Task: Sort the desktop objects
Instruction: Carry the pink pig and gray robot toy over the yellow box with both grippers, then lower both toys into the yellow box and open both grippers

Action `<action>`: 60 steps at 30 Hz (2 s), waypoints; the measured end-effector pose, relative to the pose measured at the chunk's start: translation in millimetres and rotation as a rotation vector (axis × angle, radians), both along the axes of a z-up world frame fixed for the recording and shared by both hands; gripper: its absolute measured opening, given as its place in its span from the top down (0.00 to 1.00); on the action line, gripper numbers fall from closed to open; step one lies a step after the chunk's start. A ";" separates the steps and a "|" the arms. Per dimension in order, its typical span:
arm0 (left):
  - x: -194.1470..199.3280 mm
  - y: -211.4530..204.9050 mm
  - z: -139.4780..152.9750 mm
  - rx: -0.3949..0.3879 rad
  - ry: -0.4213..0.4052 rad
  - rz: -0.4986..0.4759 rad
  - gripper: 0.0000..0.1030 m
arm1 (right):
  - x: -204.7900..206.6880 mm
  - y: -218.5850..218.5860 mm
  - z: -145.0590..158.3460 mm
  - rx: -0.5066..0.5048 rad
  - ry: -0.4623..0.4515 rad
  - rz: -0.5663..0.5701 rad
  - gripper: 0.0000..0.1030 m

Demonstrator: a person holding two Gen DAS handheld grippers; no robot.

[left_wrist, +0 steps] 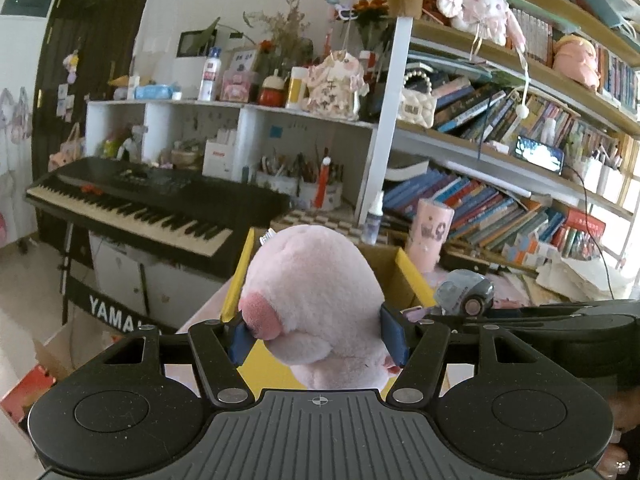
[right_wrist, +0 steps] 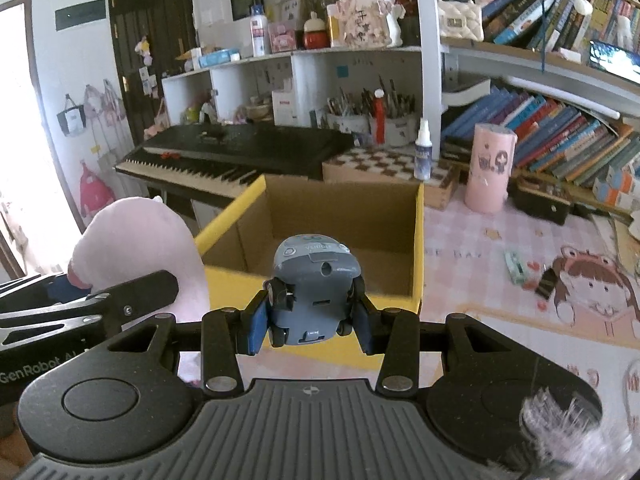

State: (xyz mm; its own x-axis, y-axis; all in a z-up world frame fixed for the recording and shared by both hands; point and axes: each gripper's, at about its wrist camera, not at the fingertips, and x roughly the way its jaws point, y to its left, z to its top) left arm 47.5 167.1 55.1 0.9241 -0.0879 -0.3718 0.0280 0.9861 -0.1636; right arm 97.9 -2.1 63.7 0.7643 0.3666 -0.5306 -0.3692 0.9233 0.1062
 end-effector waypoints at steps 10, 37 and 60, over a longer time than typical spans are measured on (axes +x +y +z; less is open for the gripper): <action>50.8 -11.9 2.0 0.047 0.004 0.002 0.39 | 58.7 -3.8 4.8 0.000 -0.017 0.023 0.61; 150.7 -30.6 -45.5 0.167 0.263 0.015 0.38 | 184.1 12.0 -39.6 -0.141 0.093 0.181 0.61; 170.1 -39.5 -63.8 0.172 0.359 -0.026 0.28 | 219.4 42.9 -69.5 -0.297 0.276 0.376 0.61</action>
State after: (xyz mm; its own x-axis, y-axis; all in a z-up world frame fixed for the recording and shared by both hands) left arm 217.7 127.6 -8.7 0.7310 -0.0177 -0.6822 0.0245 0.9997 0.0003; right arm 317.3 40.8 -5.8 0.4274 0.3914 -0.8150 -0.6746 0.7382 0.0008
